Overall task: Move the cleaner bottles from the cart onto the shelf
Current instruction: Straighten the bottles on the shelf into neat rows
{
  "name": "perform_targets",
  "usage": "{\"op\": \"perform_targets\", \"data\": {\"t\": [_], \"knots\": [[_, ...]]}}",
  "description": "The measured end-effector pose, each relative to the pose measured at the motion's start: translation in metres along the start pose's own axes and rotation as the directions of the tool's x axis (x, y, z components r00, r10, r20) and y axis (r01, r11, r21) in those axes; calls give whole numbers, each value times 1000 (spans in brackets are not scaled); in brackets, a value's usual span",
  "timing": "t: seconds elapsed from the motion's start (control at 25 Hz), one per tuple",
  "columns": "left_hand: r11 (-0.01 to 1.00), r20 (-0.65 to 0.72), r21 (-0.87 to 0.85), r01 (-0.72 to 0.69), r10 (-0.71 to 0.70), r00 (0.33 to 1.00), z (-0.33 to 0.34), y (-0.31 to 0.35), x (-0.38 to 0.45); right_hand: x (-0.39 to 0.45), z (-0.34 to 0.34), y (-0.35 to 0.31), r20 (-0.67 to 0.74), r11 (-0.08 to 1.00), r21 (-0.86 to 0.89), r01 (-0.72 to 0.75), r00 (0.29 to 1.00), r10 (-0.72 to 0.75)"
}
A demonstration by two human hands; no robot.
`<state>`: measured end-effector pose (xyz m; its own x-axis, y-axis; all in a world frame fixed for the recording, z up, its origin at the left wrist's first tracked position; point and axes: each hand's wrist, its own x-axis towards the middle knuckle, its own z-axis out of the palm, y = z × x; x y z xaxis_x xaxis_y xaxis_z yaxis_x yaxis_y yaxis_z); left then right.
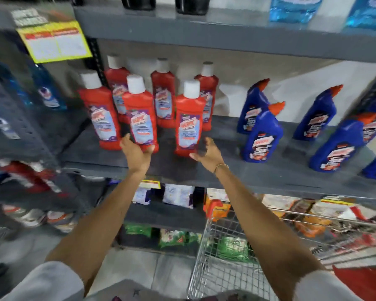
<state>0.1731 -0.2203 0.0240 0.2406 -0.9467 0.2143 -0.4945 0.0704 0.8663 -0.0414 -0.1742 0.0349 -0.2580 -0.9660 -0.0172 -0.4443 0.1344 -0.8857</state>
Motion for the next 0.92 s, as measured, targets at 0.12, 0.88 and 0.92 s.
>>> {"op": "perform_targets", "data": {"t": [0.12,0.88,0.92], "knots": [[997,212,-66,51,-35,977,-14,5,23,13,21,-4,28,999,12,-30,999,29],[1000,354,9,-11,7,935,4,15,21,21,-1,5,-52,998,12,-68,996,69],[1000,365,6,-3,1,931,5,16,20,21,-2,5,-52,998,11,-68,996,68]]}}
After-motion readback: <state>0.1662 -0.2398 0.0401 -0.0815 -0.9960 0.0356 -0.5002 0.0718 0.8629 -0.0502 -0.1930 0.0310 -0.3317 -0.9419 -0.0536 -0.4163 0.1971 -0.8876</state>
